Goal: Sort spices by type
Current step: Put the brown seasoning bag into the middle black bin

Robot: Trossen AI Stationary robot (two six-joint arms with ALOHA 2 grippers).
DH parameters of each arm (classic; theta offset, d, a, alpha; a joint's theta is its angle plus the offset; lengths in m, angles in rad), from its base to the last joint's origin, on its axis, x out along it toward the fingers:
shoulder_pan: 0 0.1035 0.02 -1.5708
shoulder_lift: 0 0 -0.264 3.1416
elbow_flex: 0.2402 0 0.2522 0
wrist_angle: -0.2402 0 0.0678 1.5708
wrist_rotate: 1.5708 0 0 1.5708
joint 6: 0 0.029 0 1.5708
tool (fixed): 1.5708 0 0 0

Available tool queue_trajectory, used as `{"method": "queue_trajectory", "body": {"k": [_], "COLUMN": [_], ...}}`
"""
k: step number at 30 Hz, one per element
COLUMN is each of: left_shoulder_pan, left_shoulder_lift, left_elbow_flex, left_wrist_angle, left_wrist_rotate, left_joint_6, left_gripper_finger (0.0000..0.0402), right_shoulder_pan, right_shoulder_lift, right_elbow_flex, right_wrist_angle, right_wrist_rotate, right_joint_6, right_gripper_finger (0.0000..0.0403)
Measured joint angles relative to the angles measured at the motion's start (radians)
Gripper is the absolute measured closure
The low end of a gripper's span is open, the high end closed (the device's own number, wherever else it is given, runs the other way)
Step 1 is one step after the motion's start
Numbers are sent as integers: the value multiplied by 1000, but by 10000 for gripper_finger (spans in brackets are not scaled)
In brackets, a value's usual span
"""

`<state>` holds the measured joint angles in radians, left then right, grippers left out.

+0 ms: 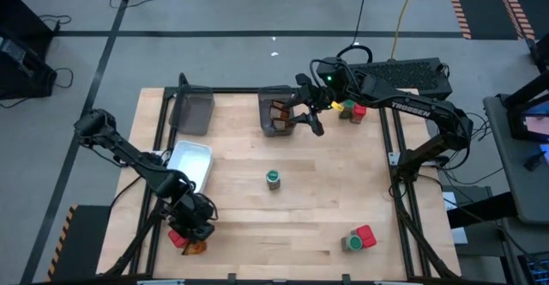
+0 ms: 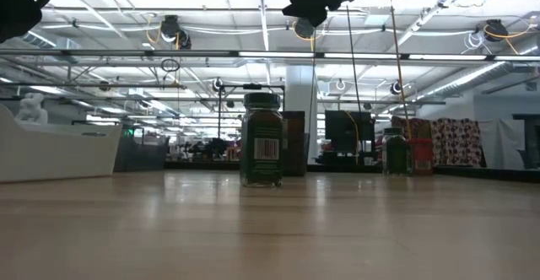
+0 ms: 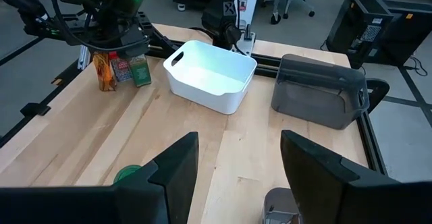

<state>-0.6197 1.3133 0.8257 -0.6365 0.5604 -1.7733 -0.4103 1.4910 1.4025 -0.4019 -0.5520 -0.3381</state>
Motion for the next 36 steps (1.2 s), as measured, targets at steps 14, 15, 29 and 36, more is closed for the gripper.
{"method": "queue_trajectory", "body": {"k": [14, 15, 29, 36], "left_shoulder_pan": [4, 7, 274, 531], "left_shoulder_lift": [-1, -7, -323, -347], "left_elbow_flex": [0, 0, 0, 78], "left_wrist_angle": [9, 19, 52, 52], "left_wrist_rotate": [3, 2, -119, -143], "left_joint_6": [54, 67, 199, 469], "left_gripper_finger": [396, 397, 400, 400], "right_shoulder_pan": [0, 0, 0, 0], "right_shoulder_lift": [0, 0, 0, 0], "right_elbow_flex": [0, 0, 0, 0], "right_wrist_angle": [0, 0, 18, 30], "right_wrist_rotate": [0, 0, 1, 1], "right_joint_6": [-23, -23, -43, 7], "right_gripper_finger": [211, 211, 211, 211]}}
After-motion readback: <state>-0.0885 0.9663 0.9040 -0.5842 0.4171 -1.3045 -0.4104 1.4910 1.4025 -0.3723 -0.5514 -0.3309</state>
